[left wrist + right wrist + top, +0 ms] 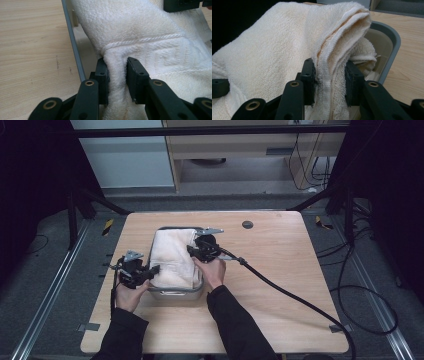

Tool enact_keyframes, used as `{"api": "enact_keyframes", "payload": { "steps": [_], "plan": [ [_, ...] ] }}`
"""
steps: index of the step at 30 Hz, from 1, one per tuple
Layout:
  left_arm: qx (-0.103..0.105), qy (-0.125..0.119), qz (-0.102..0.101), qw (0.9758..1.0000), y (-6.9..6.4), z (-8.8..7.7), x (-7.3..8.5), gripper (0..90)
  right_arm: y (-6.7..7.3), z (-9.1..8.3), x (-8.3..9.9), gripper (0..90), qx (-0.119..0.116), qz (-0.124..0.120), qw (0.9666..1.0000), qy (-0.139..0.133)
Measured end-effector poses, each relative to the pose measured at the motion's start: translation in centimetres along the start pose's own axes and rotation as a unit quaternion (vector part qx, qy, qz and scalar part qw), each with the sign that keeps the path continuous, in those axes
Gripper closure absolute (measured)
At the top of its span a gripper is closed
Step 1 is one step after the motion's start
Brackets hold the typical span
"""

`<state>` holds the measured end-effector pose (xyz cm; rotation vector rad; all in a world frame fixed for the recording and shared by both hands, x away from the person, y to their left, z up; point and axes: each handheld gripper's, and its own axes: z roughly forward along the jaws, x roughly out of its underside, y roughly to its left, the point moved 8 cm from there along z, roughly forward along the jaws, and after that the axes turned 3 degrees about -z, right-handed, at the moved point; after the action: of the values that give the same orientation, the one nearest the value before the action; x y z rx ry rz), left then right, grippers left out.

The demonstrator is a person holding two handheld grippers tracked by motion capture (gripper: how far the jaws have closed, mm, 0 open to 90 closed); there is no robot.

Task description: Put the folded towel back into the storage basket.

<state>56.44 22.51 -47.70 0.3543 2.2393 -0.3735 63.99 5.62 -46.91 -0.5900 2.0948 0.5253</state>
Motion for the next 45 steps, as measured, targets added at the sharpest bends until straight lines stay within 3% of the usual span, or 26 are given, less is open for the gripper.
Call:
{"api": "enact_keyframes", "payload": {
  "steps": [11, 29, 31, 37, 45],
  "plan": [
    [-0.014, 0.013, 0.007, 0.9998, 0.0, 0.7, 0.4, 69.8, -0.2, 0.5, 0.5, 64.4, 0.008, -0.013, 0.9999, 0.008],
    [-0.020, 0.018, 0.022, 0.9994, -0.5, 0.8, 0.3, 54.2, -0.7, 0.9, 1.2, 55.5, 0.020, -0.055, 0.9979, 0.029],
    [-0.019, -0.001, 0.026, 0.9995, -0.6, 0.4, -0.1, 52.0, -0.7, 0.5, 0.9, 55.2, 0.026, -0.067, 0.9973, 0.020],
    [-0.012, -0.038, 0.031, 0.9987, -1.0, -0.8, -1.2, 48.2, -0.7, -0.5, 0.2, 54.3, 0.023, -0.069, 0.9974, 0.003],
    [-0.002, -0.059, 0.037, 0.9976, -1.6, -1.8, -1.8, 41.8, -1.6, -3.5, -1.0, 47.4, 0.021, -0.063, 0.9974, -0.030]
  ]
}}
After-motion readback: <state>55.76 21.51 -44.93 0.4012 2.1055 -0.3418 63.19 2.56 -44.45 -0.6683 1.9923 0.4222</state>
